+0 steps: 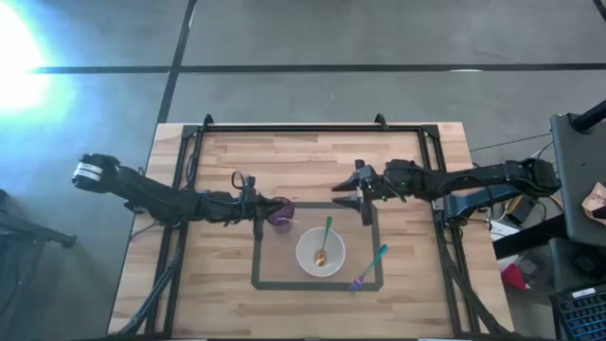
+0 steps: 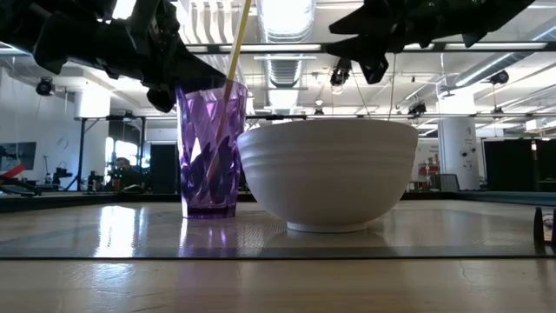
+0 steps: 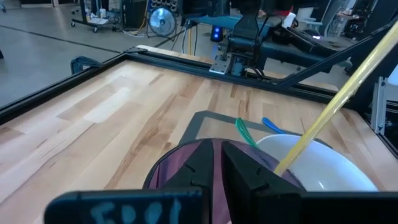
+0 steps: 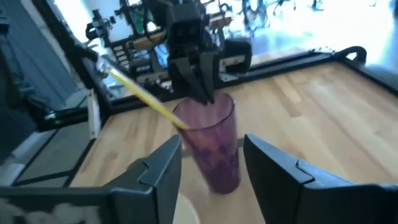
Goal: Pick & Place Utensil
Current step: Put the blue fork on the white bowl
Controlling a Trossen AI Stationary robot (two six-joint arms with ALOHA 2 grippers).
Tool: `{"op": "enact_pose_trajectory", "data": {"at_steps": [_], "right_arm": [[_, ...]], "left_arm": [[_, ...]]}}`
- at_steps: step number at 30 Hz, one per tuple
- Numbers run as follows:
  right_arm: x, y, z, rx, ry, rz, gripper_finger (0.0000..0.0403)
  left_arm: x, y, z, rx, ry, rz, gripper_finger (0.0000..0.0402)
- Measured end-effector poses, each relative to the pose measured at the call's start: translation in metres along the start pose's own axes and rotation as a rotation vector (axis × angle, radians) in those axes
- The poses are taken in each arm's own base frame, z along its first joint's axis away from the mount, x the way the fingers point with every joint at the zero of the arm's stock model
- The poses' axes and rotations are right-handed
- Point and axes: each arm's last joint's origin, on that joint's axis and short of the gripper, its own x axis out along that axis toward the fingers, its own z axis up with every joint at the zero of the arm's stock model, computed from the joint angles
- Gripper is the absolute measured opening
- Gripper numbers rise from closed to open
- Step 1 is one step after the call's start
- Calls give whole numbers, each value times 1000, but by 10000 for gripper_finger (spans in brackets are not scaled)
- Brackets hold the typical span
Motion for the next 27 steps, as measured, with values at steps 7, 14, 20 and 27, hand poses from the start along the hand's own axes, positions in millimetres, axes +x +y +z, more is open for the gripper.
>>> {"op": "enact_pose_trajectory", "data": {"at_steps": [7,14,20,27], "right_arm": [[-8,8,9,32,160,20,185],[-13,34,13,22,363,55,179],[-20,62,8,-21,490,127,178],[-27,85,4,-52,544,196,178]], "left_arm": [[-5,0,8,3,-40,-9,41],[-8,-1,19,12,-80,-16,89],[-12,-3,31,33,-106,-20,121],[-14,-6,48,89,-46,-7,131]]}}
